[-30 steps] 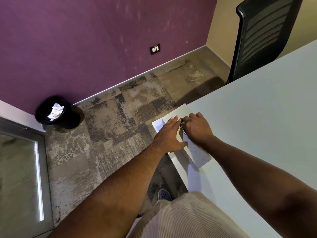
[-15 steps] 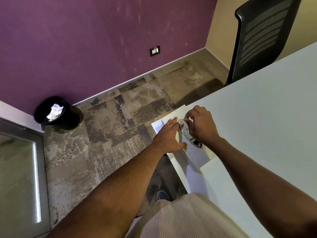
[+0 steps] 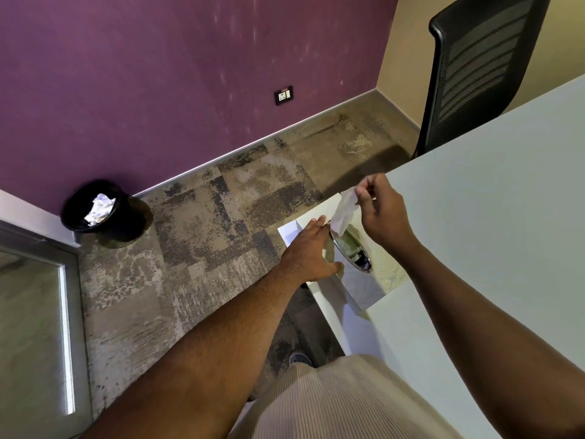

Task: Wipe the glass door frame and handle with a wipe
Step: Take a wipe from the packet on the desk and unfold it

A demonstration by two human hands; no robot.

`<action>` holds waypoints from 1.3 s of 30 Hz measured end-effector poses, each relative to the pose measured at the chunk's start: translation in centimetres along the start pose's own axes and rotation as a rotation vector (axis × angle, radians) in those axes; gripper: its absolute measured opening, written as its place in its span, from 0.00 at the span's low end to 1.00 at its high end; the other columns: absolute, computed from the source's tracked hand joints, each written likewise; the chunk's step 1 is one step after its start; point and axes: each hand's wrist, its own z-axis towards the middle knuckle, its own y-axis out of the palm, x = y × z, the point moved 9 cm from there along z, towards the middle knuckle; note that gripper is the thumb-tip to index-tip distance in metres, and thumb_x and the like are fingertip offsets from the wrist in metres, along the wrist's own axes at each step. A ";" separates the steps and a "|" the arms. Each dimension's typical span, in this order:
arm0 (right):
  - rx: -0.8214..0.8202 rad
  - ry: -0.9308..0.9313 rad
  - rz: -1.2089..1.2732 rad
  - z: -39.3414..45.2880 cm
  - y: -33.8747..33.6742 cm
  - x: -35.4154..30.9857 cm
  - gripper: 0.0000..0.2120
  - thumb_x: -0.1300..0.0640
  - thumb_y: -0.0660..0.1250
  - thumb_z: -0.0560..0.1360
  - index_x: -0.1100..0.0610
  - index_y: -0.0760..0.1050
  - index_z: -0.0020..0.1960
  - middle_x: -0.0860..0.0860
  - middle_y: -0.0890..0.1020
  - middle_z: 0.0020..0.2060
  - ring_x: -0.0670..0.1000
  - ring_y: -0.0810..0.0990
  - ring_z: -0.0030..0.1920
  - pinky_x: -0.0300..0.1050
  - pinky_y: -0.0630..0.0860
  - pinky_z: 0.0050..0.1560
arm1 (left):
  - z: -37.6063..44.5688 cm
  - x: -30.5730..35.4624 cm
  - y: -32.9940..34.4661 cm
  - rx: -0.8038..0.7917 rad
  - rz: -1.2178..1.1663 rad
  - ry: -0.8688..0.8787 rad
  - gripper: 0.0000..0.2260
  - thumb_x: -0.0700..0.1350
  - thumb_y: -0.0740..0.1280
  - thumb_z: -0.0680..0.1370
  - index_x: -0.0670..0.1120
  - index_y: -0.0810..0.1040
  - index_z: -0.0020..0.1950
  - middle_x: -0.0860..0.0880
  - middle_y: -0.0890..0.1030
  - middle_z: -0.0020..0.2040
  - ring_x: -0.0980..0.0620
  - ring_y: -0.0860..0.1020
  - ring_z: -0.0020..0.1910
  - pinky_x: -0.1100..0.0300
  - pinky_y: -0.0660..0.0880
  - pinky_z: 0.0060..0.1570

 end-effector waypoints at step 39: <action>-0.348 0.794 0.937 -3.4 6.9 1.9 0.14 0.60 0.71 0.75 0.64 0.75 0.58 0.60 0.85 0.48 0.56 0.85 0.47 0.47 0.82 0.45 | -3.4 -1.2 -8.5 0.294 -1.153 -0.388 0.05 0.38 0.69 0.79 0.45 0.81 0.45 0.48 0.84 0.41 0.56 0.82 0.35 0.62 0.78 0.30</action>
